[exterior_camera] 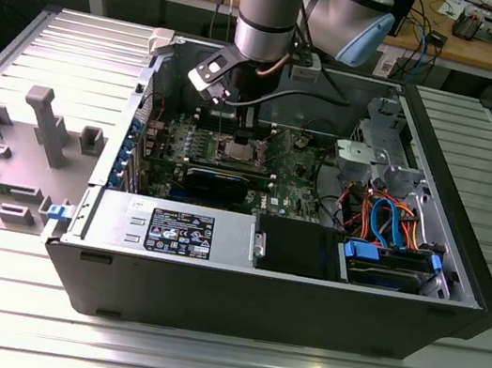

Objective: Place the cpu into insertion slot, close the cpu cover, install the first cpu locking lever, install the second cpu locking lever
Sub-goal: 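Close the cpu cover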

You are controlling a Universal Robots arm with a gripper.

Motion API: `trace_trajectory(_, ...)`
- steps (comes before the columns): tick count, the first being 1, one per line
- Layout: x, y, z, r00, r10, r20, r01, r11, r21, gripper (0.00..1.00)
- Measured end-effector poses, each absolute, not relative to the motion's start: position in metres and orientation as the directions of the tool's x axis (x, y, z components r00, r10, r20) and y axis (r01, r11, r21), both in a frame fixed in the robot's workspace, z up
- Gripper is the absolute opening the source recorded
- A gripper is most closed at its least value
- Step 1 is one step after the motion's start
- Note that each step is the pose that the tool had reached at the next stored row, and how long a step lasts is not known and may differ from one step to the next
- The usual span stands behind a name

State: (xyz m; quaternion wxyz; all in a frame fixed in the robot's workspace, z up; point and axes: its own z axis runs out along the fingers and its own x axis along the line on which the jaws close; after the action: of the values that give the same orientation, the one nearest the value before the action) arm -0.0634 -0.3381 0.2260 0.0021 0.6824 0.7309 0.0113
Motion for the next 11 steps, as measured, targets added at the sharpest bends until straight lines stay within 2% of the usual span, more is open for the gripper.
trace_trajectory(11,-0.0635,-0.3382,0.2317,-0.067,0.998,0.007,0.998,0.067,0.019,0.11)
